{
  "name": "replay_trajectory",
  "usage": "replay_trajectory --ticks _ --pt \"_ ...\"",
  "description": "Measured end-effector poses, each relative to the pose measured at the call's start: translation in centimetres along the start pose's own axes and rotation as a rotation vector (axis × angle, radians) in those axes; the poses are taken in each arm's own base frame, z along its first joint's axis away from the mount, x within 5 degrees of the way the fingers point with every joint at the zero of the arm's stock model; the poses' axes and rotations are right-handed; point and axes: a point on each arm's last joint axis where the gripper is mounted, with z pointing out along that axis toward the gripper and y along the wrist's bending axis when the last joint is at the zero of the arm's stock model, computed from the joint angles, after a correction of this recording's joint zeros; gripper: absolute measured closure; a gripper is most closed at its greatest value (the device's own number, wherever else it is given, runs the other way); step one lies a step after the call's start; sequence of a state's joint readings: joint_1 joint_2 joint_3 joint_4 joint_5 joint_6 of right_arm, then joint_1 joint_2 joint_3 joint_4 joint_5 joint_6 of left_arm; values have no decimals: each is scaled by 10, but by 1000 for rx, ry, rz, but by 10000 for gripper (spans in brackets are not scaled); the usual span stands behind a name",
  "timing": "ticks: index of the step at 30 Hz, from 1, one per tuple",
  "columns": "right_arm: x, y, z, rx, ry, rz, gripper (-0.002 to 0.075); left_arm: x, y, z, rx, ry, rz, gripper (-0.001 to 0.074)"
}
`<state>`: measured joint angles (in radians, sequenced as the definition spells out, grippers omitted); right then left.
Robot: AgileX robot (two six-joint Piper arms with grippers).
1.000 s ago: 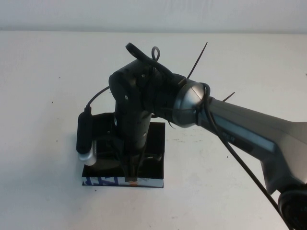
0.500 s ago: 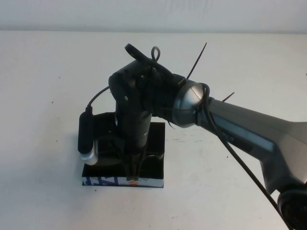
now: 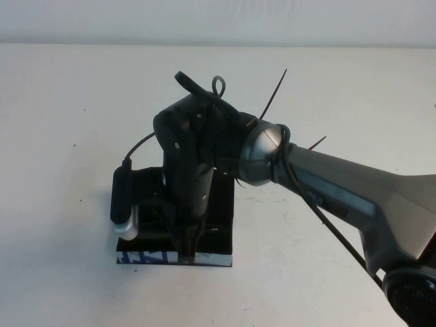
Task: Return glasses to glasses case
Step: Place the glasses in the glasses case
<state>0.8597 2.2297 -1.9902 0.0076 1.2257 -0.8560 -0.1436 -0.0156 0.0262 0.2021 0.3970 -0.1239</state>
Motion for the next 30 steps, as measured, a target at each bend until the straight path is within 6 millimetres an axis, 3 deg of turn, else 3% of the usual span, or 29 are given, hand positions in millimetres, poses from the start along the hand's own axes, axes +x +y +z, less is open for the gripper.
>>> replay_trajectory --ticks 17,25,30 --pt "0 -1 5 -6 4 3 678 0 0 0 0 0 0 735" --pt "1 -1 6 -7 5 3 536 0 0 0 0 0 0 735" --pt "1 -2 3 3 8 0 497 0 0 0 0 0 0 735"
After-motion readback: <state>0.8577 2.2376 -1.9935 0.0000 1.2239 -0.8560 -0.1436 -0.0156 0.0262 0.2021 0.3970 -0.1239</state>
